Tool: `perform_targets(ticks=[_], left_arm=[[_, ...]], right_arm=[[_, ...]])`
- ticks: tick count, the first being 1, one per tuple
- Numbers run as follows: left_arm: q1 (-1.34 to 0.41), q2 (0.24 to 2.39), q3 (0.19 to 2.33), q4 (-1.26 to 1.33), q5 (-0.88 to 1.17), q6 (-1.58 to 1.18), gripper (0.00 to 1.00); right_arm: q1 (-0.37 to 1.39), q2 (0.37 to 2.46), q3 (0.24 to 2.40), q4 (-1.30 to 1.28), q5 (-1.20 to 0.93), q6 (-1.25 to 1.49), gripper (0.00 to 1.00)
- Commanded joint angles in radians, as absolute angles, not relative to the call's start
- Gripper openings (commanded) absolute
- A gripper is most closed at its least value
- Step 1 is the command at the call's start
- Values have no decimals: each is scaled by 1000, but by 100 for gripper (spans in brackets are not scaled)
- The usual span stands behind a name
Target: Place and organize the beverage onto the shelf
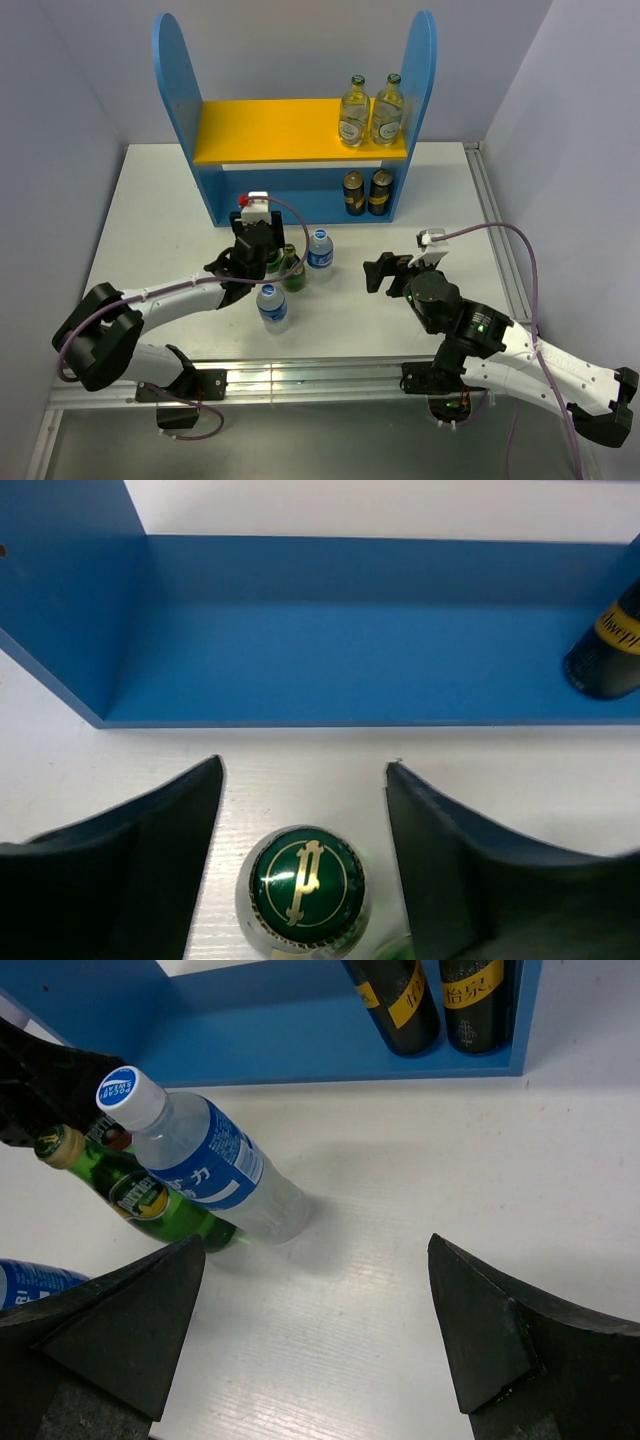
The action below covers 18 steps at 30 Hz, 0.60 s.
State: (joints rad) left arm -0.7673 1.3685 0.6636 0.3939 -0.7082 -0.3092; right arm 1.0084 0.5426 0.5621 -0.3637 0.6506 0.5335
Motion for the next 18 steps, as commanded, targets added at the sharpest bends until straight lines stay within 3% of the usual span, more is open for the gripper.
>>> perform_targets(ticks=[1,2,4,7,12,18], left_arm=[[-767,1348,695,450,-735,-296,66],[-767,1341,689,445,-736,-299,56],[-765,1316,677,442,-744,-298,50],[-764,1289,643,445,-755,-295,24],[-756,1255,634,427,-758,-290,0],[-750,1223,727,318,-778,-261,0]], right_arm=[[1014,551,555,-350,663,535,99],[1014,552,555,-350,663,532,99],[1014,552,557,-348,664,532,99],[1015,552,554,-344,664,532,99],[1014,554,554,-347,670,534,99],[1015,548,554,-348,673,534,98]])
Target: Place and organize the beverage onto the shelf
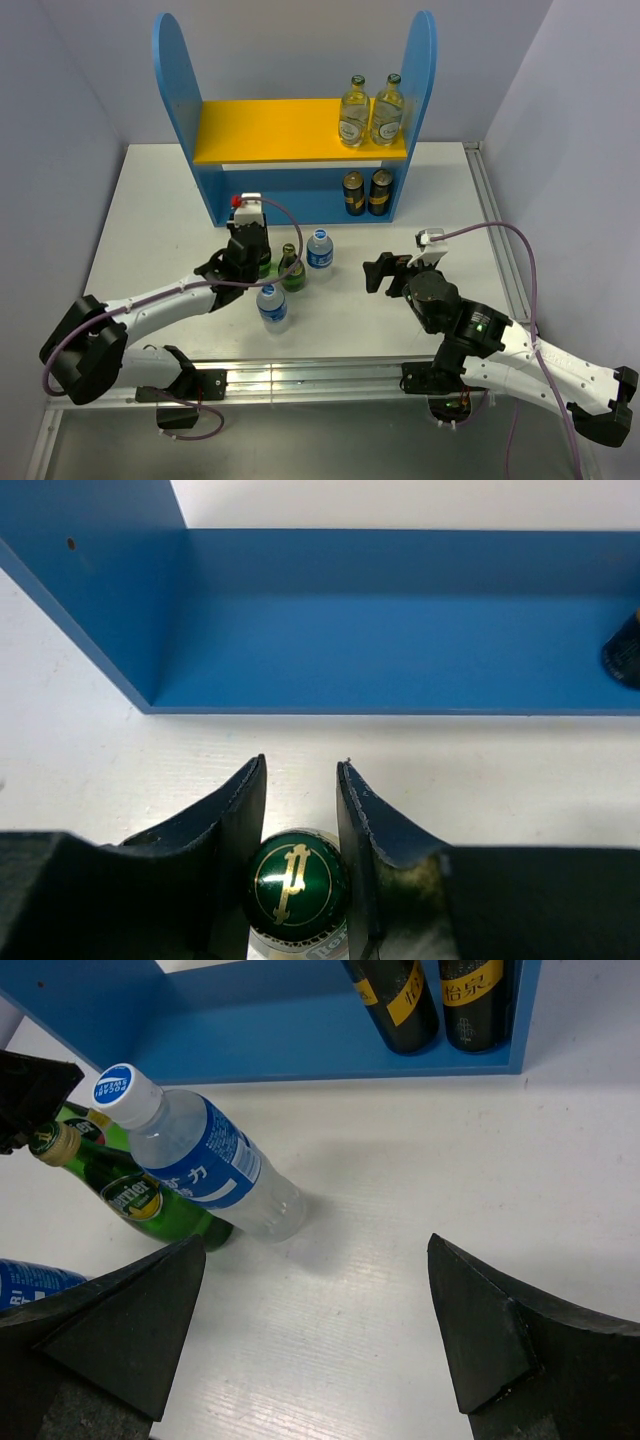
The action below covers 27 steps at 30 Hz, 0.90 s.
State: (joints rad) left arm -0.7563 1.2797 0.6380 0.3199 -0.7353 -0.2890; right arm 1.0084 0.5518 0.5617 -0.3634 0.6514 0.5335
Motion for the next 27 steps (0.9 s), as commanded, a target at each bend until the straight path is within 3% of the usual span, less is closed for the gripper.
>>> perform_targets(ticks=[1,6,16,27], left_arm=[[-747,1218,768,302,-778,-255,0],[-718,1204,931,128,-746,-248,0],[-666,1284,1449,-148,-675,-178,0],[-603,1488,1900,-253,-712,-115,0]], right_arm=[[1014,546,554,-350,673,535,98],[1014,535,552,-351,673,537,98],[1014,526,551,-354,678,540,98],[1014,532,552,-356,689,540,98]])
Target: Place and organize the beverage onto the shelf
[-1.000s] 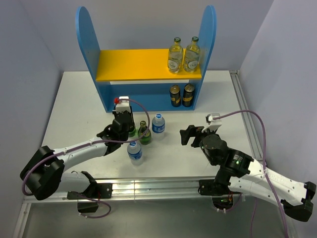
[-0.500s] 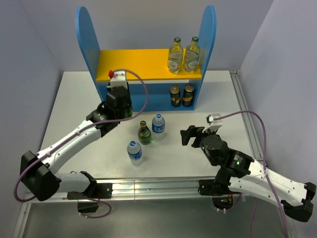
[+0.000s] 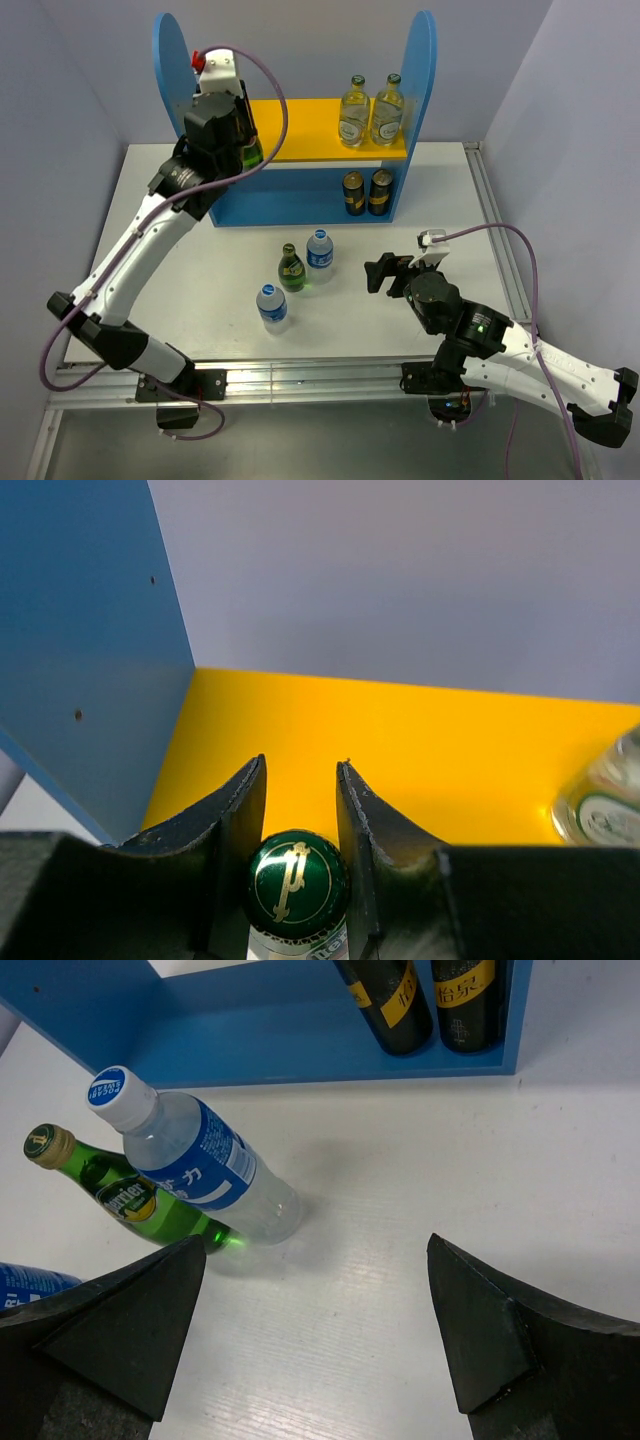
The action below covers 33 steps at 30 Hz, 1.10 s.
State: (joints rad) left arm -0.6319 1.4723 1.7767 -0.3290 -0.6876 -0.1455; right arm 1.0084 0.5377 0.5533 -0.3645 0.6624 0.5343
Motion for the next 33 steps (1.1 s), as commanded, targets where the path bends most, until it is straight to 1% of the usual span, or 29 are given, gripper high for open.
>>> perform_targets(ticks=[1,8,15,21,24,25,32,33], left_arm=[[-597,1499,1931,-247,-710,-110,0],[-496,1623,2089,-238,-676,-91,0],[-446,1726,2241,-265,-652,-77,0],[-411,1749,2214,-284,-635,-100,1],[-402,1744,2185,-284,-644,-104,5],[-399,1743,2175,-284,-647,-106,7],[-373,1735,2108,-279,-649,-130,14],[-371,1733,2086,-272,-655,-129,16]], right_arm=[[1014,532,552,-357,689,543,98],[1012,525,551,-357,692,545,98],[1012,523,551,-361,698,548,98],[1012,526,552,-362,703,548,98],[1012,526,552,-362,704,548,98],[1012,528,552,-362,704,548,98],[1014,526,552,-364,706,551,98],[1014,529,552,-364,707,551,98]])
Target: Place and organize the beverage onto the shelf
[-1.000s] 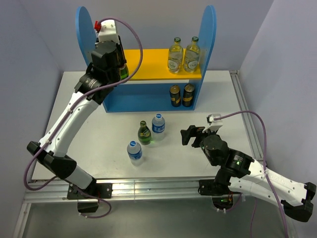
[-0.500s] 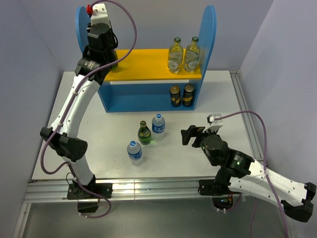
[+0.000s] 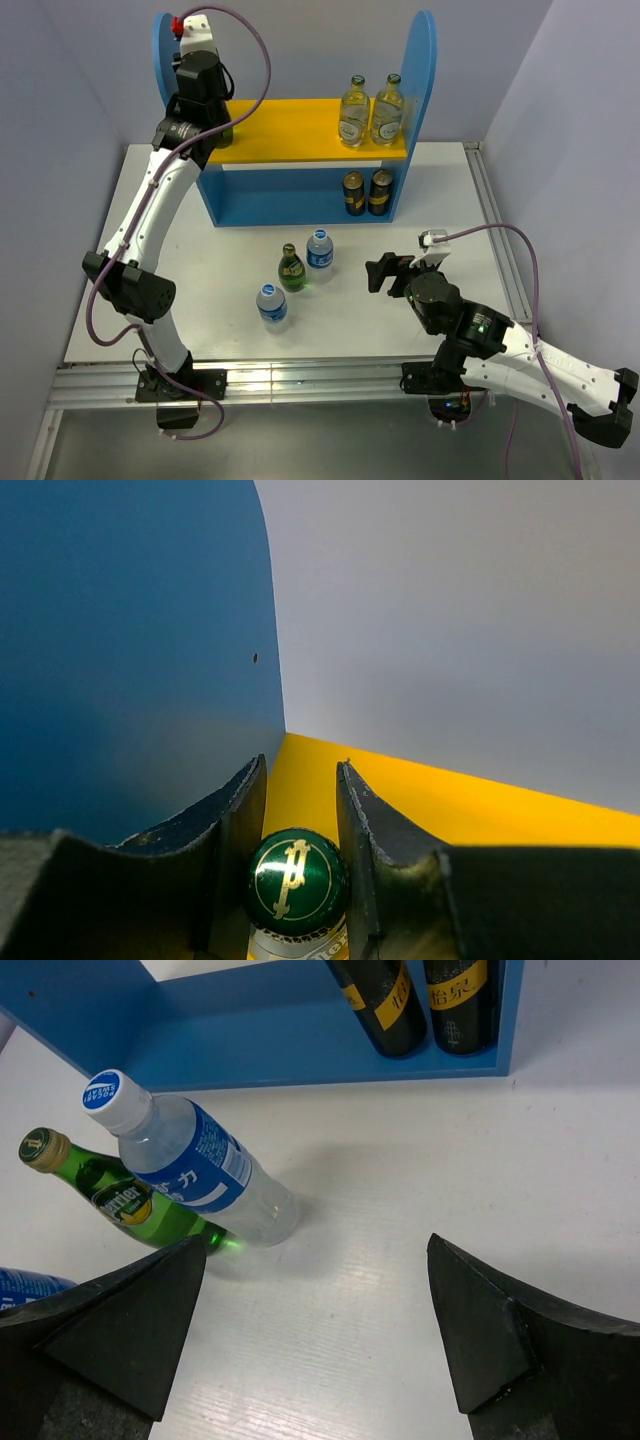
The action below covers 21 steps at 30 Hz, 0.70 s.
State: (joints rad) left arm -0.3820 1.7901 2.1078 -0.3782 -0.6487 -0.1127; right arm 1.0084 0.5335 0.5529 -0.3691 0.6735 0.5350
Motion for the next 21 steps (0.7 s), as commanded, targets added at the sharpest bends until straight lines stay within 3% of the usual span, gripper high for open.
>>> perform_targets(ticks=[1,2,3,6,9,21], left_arm=[[-370,1727,2076,-262,-658,-132,19],[-367,1726,2059,-262,-657,-135,23],[-365,1721,2051,-259,-652,-140,38],[-362,1706,2022,-252,-649,-143,63],[-360,1692,2019,-264,-652,-147,77],[-377,1568,2000,-376,-632,-198,95]], right_arm=[[1014,528,552,-365,707,551,98],[1014,529,552,-365,707,551,98],[1014,531,552,-365,710,551,98],[1012,531,554,-367,710,552,98],[1012,532,554,-368,709,555,98],[1014,523,552,-368,712,554,98]])
